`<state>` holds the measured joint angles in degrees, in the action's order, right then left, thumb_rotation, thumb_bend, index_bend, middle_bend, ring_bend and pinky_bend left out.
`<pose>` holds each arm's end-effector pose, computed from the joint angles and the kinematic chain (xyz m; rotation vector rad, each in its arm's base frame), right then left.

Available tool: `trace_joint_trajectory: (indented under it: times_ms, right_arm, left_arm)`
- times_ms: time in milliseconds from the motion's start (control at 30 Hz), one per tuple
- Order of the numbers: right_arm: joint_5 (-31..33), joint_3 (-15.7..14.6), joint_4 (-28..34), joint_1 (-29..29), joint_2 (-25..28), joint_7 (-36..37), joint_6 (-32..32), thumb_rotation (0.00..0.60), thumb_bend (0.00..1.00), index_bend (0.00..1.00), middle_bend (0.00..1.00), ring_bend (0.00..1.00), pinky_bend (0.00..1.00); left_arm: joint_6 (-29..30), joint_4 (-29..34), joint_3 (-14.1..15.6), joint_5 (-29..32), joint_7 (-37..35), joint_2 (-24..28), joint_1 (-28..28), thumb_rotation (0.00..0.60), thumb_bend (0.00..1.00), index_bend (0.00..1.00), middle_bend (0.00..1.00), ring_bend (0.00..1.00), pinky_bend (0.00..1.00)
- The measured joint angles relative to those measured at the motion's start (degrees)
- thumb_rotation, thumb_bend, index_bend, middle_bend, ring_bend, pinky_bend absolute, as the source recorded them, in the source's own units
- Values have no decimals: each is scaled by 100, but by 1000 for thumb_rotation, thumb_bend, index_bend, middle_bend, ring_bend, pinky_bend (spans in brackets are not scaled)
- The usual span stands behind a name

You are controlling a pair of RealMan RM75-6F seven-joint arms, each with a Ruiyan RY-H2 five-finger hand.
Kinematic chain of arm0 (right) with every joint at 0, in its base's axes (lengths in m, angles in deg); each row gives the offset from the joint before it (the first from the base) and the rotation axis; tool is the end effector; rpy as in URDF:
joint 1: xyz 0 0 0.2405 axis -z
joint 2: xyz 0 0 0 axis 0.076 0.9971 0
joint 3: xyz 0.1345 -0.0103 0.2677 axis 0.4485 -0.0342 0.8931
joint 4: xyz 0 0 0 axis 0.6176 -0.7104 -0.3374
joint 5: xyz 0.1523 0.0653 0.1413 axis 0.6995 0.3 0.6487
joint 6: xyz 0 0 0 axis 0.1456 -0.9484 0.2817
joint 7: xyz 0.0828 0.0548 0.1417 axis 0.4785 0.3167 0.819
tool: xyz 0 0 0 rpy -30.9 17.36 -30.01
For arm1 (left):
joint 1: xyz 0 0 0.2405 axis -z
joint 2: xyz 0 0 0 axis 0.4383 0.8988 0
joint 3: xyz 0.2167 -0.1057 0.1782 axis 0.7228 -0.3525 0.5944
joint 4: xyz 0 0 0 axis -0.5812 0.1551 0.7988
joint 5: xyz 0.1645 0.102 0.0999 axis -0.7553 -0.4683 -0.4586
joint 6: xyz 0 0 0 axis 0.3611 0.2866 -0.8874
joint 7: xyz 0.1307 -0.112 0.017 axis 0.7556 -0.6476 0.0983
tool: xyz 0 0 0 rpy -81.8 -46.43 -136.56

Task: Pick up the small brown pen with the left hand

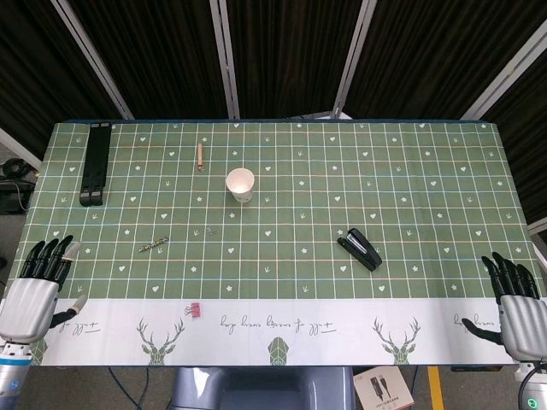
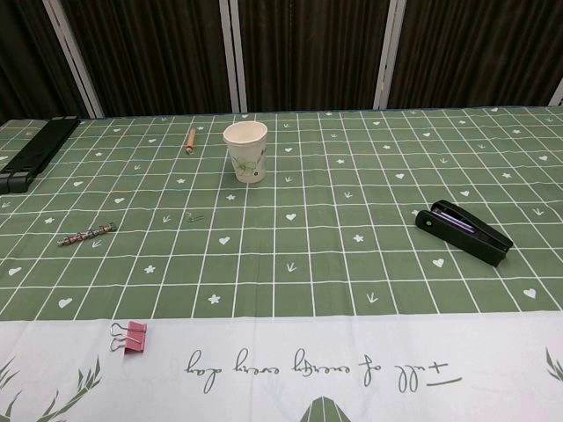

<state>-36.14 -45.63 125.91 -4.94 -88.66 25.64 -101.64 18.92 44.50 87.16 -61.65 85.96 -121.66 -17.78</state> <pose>-0.3544 -0.1870 0.1788 1.3193 -0.9508 0.8387 -0.3214 0.2064 0.1365 -1.5301 -0.7435 -0.8926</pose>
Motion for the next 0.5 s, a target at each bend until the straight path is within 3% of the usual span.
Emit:
trace_joint_trajectory:
  times_ms: [500]
  right_arm:
    - [104, -6, 52, -5, 33, -69, 76, 600, 18, 59, 0, 0, 0]
  left_arm:
    - [-292, 100, -74, 34, 5, 76, -46, 600, 196, 0, 0, 0, 0]
